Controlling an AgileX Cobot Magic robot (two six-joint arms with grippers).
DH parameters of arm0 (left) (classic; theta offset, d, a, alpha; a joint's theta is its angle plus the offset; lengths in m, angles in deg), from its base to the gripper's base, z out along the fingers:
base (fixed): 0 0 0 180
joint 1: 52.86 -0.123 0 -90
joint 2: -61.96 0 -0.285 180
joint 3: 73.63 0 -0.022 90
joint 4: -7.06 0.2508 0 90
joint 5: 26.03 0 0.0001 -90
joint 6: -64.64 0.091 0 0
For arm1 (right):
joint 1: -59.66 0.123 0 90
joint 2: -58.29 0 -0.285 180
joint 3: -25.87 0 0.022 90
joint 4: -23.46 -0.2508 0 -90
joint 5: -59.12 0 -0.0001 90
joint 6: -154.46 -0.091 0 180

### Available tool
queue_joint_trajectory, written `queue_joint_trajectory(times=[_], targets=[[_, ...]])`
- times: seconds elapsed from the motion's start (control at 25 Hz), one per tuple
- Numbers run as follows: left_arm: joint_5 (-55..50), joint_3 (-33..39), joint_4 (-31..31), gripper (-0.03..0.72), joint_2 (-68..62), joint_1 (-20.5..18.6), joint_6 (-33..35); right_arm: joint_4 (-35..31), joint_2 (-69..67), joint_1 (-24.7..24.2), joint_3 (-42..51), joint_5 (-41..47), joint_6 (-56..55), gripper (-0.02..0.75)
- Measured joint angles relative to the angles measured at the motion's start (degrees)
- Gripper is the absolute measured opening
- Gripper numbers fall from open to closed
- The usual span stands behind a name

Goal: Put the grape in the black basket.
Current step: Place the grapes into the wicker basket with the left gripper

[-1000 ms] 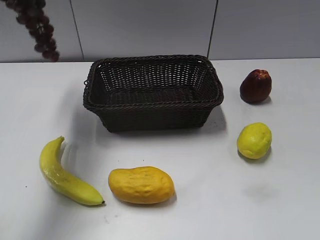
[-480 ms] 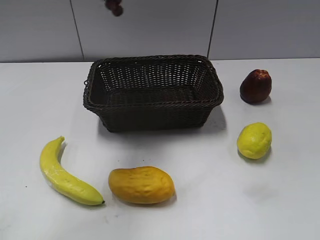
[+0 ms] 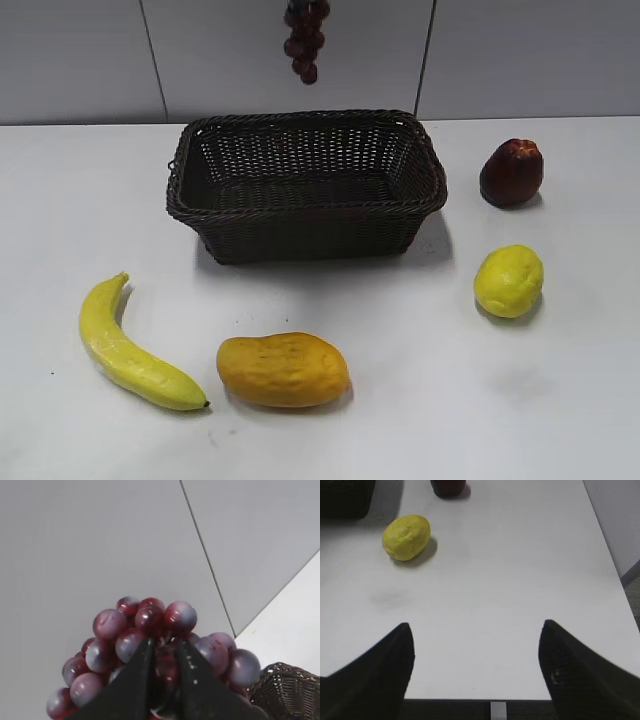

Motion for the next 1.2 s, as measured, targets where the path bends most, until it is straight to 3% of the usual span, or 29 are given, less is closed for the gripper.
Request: queue_joint_trajectory(times=[0.4,0.8,0.88,1.04,1.12,1.2], targets=[[-2.7,0.0,-9.7,0.102,-6.4,0.1,0.0,0.0,0.0,0.0,0.0,0.0,0.0,0.588],[-17.6,0.0,-14.5,0.116,-12.5,0.1,0.0,0.0,0.0,0.0,0.0,0.0,0.0,0.588],[-19.1,0.0,-15.7,0.214,-13.4,0.1,0.0,0.0,0.0,0.0,0.0,0.0,0.0,0.588],[-19.7,-0.2,-17.4,0.534,-13.8,0.1,0.0,0.0,0.0,0.0,0.0,0.0,0.0,0.588],[-20.1,-0.7,-17.7,0.603,-13.8,0.1,0.0,0.0,0.0,0.0,0.0,0.0,0.0,0.588],[-21.6,-1.8,-17.8,0.617,-13.8,0.0,0.0,0.0,0.0,0.0,0.0,0.0,0.0,0.588]])
